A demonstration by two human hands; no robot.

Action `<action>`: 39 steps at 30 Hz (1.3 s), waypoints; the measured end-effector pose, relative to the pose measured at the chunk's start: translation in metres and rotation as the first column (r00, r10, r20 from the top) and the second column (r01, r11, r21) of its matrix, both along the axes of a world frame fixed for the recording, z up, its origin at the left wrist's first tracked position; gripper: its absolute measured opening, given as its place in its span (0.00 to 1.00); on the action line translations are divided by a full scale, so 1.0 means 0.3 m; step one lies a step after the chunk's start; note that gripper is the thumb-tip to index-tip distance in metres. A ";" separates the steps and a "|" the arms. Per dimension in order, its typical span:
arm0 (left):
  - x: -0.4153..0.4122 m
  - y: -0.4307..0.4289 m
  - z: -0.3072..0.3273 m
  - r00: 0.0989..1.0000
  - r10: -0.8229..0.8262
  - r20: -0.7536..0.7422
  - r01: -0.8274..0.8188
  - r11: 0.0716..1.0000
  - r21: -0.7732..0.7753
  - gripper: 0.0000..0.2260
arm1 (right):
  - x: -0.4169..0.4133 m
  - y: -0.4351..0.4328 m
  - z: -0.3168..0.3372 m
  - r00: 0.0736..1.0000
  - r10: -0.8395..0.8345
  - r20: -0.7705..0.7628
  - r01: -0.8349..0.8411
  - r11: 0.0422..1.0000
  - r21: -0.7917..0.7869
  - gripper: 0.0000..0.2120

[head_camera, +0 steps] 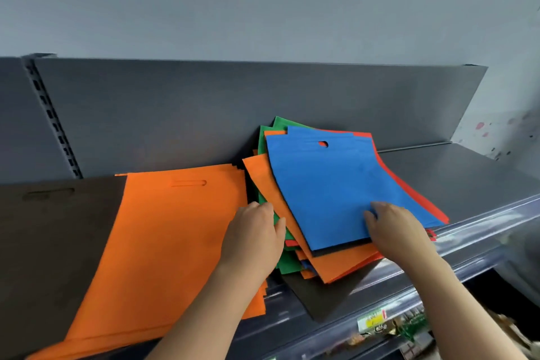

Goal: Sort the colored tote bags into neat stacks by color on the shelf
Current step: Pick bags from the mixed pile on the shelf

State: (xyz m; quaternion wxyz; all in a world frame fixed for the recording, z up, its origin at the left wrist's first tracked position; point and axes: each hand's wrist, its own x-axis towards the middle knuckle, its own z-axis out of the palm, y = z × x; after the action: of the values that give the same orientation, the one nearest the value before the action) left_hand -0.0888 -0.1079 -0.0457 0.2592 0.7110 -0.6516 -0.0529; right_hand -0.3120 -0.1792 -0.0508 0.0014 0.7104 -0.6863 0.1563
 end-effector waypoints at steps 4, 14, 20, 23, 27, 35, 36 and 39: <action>-0.069 -0.030 0.008 0.986 0.057 -0.158 -0.048 0.997 0.055 0.18 | -0.003 0.024 -0.020 0.987 0.161 0.019 -0.160 0.987 -0.016 0.12; -0.053 -0.039 0.000 0.866 0.189 -0.463 -0.191 0.981 0.042 0.12 | -0.106 -0.016 0.028 0.989 0.104 0.103 -0.103 0.994 -0.021 0.11; -0.054 -0.047 0.006 0.815 0.223 -0.534 -0.239 0.970 0.040 0.13 | -0.081 0.005 0.017 0.981 0.190 0.049 -0.192 0.981 0.037 0.09; -0.036 -0.048 0.016 0.801 0.264 -0.537 -0.286 0.957 0.044 0.21 | -0.072 0.018 0.024 0.954 0.252 0.165 -0.261 0.965 0.034 0.20; 0.000 -0.055 0.008 0.782 0.277 -0.558 -0.290 0.955 0.068 0.18 | -0.074 -0.010 0.028 0.979 0.143 0.148 -0.150 0.988 0.036 0.15; 0.011 -0.046 -0.014 0.832 0.304 -0.463 -0.306 0.949 0.073 0.20 | 0.007 -0.029 0.030 0.962 0.121 0.245 -0.140 0.988 0.065 0.26; 0.015 -0.042 -0.011 0.840 0.310 -0.446 -0.319 0.946 0.058 0.21 | 0.016 -0.026 0.035 0.954 0.119 0.275 -0.139 0.989 0.053 0.27; 0.041 -0.016 -0.004 0.845 0.299 -0.444 -0.334 0.943 0.001 0.22 | 0.045 -0.017 0.048 0.920 0.157 0.358 -0.164 0.986 -0.010 0.25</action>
State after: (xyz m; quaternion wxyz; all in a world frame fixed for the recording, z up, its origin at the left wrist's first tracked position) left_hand -0.0765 -0.1127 -0.0470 0.4309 0.7680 -0.4518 -0.1428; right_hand -0.2984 -0.1843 -0.0363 -0.1436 0.7238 -0.6160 0.2756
